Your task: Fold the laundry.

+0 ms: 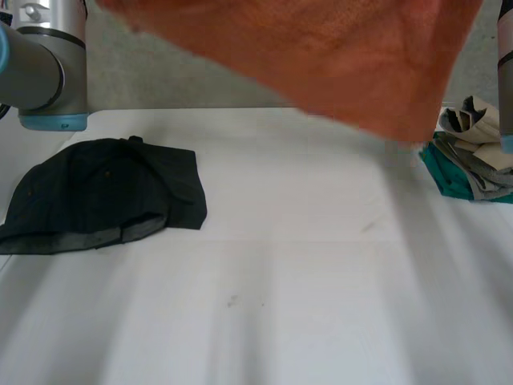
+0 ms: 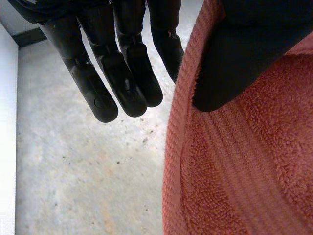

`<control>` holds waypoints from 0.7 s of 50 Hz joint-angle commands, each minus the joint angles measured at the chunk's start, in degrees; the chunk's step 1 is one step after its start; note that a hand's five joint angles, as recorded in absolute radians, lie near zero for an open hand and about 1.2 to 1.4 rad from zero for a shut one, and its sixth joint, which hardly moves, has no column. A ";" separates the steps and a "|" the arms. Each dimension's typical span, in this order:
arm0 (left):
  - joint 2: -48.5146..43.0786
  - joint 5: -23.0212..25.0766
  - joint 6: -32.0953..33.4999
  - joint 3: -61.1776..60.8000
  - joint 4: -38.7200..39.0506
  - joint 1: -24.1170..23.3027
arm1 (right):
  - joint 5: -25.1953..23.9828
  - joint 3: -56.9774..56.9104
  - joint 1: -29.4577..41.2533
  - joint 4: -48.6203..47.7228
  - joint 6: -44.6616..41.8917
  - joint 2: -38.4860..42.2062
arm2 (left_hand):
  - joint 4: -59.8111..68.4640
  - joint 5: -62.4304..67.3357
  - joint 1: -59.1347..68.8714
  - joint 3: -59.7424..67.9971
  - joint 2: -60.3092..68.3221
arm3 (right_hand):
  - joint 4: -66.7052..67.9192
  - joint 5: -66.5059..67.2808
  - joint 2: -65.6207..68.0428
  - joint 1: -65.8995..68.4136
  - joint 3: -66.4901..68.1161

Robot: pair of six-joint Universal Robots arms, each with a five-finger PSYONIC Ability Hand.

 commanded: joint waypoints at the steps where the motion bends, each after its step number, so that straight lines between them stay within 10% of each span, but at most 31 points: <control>1: 1.26 -0.49 -0.52 -8.69 -5.63 0.00 | -2.09 10.43 -0.63 2.87 0.50 -2.03 | 11.26 13.70 12.89 11.73 11.39 | 11.37 11.58 12.32 16.29 11.59; 23: 2.84 0.22 -0.78 -43.86 -11.44 0.09 | -14.22 34.10 -0.63 20.28 1.20 4.04 | 11.26 13.70 12.89 11.73 11.39 | 11.26 11.48 12.21 16.18 11.48; 28: 5.47 0.22 -1.05 -44.92 -11.53 0.00 | -13.61 32.78 -2.56 21.42 9.25 3.78 | 11.26 13.70 12.89 11.73 11.39 | -38.65 -38.43 -37.69 -33.72 -38.42; 35: 9.43 0.31 -1.13 -46.94 -11.44 -0.44 | -13.78 30.86 -5.37 29.14 28.23 0.44 | 11.26 13.70 12.89 11.73 11.39 | -53.50 -53.28 -52.55 -48.58 -53.28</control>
